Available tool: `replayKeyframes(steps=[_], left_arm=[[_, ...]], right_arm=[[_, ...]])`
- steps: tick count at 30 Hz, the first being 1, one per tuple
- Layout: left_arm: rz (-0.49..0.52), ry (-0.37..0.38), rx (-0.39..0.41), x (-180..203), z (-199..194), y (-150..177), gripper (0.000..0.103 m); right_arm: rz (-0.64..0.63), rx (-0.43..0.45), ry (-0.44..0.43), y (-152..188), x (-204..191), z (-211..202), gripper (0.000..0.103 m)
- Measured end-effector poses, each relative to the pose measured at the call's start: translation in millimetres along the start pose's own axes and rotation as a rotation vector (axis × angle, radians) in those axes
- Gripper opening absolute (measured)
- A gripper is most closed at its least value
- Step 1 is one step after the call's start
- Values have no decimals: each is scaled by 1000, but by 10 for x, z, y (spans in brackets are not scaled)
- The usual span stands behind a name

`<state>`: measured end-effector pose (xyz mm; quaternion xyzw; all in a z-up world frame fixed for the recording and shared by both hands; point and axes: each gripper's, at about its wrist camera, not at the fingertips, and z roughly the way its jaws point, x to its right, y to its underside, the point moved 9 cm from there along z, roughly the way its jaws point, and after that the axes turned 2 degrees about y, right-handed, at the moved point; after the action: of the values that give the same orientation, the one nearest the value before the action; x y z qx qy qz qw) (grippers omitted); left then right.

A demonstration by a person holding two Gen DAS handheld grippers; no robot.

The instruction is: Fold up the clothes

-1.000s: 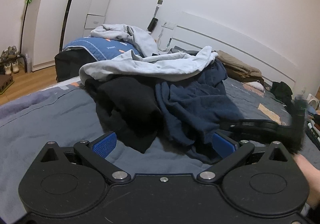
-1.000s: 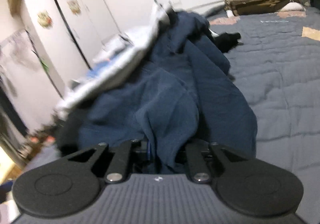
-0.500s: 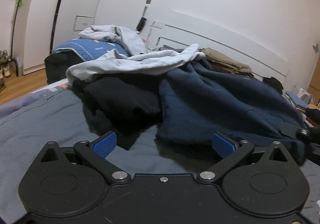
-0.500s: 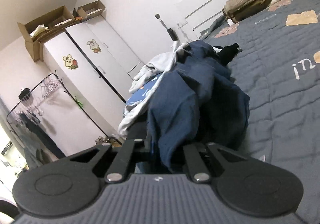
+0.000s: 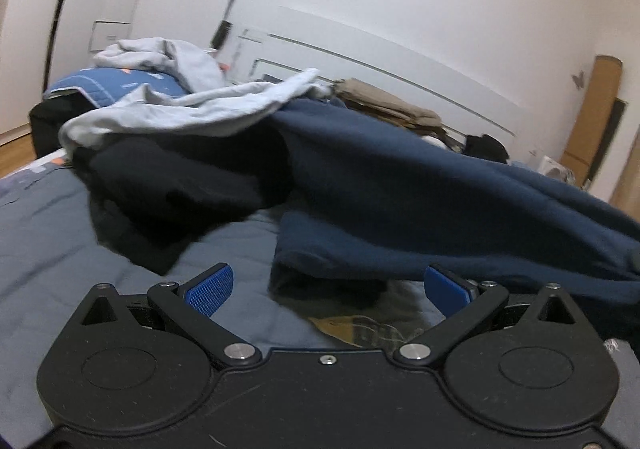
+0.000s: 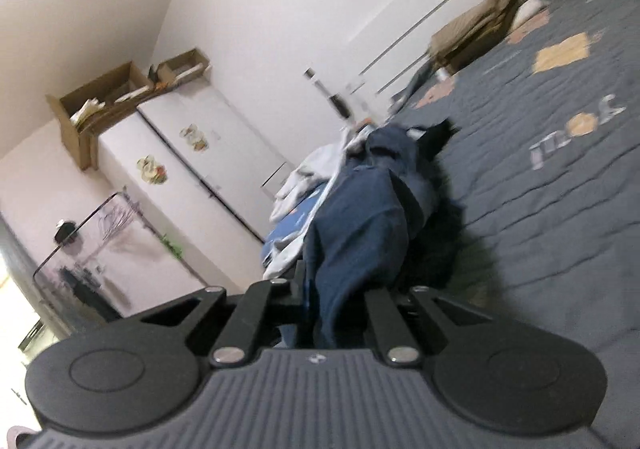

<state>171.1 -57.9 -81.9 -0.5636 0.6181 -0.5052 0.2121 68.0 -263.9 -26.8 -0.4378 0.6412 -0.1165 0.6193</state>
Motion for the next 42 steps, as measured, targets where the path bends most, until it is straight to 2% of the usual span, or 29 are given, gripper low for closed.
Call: replayKeyframes(steps=[3,6,10,13,17,21,27,29,31,34,36,37,38,40,42], left_arm=[[49,9,-8,156,37,93,103],[144,-18,-17,306,83,208,103],[423,-98,4,511,87,396,103],[583,-137,24,660,125,518,103],[656,-175,67,804,221,602,103],[781,-208,54,921,449,764,102],[828,-192,19,1026,777,922,101],[869,-191,-25,993,935,1009,91],[929,-215,-28,937,1092,1038,84],[977,-230,-30,854,1293,1041,83],[991,-226,-25,823,1410,1012,75],[1007,-232,-29,807,1473,999,50],[1018,-246,-42,784,1531,988,17],[972,-233,-70,745,1583,940,12],[930,-196,-56,781,1490,883,7]], right_arm=[[30,52,76,-111,296,-322,6],[24,53,173,-169,568,-485,7],[-9,11,256,-105,844,-557,7],[9,-25,267,-49,1000,-556,7],[49,-23,257,-41,1179,-701,7],[88,-14,245,-53,1241,-749,7],[75,-16,245,-55,1245,-700,8],[77,-20,248,-64,1286,-689,8],[77,-24,251,-67,1303,-674,8],[86,-16,241,-104,1328,-652,8],[94,-8,237,-141,1331,-650,8],[97,-3,236,-163,1327,-651,8],[100,5,239,-184,1326,-657,8],[108,13,243,-214,1313,-680,8],[100,30,252,-263,1290,-712,8]])
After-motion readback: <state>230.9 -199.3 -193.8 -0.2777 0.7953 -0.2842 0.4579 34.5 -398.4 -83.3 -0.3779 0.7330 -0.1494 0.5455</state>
